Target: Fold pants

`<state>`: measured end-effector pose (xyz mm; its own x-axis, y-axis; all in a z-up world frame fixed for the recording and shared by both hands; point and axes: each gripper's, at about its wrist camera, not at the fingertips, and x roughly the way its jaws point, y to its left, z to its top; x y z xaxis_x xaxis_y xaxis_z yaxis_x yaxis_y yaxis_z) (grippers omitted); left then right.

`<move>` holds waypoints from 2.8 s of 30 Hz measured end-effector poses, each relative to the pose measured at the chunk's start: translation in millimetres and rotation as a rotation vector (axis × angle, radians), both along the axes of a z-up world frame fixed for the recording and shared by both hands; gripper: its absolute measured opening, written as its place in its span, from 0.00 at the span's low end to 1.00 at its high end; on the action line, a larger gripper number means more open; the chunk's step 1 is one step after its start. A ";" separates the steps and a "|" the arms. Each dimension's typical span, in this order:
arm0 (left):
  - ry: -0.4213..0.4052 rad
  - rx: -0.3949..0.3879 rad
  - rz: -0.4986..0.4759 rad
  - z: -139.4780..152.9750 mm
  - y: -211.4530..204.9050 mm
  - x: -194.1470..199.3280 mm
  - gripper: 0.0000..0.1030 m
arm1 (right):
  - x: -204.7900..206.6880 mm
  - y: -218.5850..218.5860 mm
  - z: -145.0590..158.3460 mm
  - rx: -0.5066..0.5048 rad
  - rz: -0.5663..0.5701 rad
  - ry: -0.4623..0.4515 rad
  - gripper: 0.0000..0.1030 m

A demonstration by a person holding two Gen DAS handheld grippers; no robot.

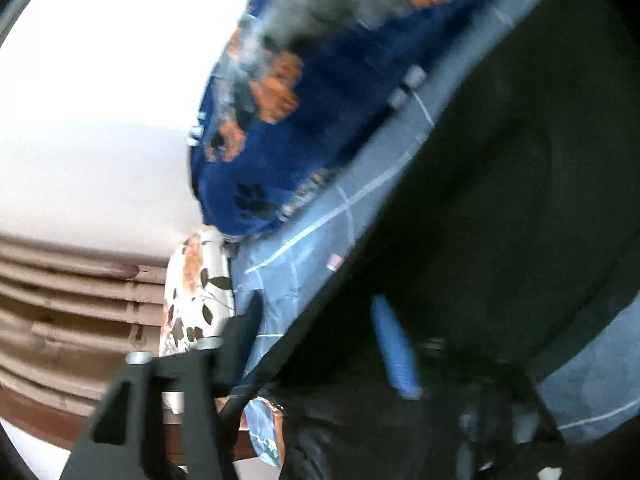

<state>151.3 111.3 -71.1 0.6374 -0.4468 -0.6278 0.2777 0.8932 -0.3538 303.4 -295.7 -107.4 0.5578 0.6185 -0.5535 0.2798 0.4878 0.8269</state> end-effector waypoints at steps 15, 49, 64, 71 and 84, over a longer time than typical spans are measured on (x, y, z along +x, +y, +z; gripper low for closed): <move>0.157 0.023 0.090 -24.7 53.9 -26.9 0.10 | -164.8 21.6 -7.0 -0.113 0.011 -0.041 0.07; 0.242 0.179 -0.158 -72.2 -59.2 -72.2 0.11 | -274.8 -2.0 -71.6 0.048 -0.072 -0.029 0.19; 0.239 0.218 -0.146 -72.7 -66.1 -71.2 0.11 | -328.6 -307.4 -92.4 0.051 -0.680 -0.096 0.02; 0.241 0.237 -0.169 -70.3 -64.4 -69.0 0.11 | -371.8 -295.1 -60.3 -0.064 -0.636 -0.093 0.02; 0.203 0.258 -0.182 -62.1 -57.2 -68.1 0.12 | -392.9 -298.0 -104.8 0.110 -0.646 -0.079 0.13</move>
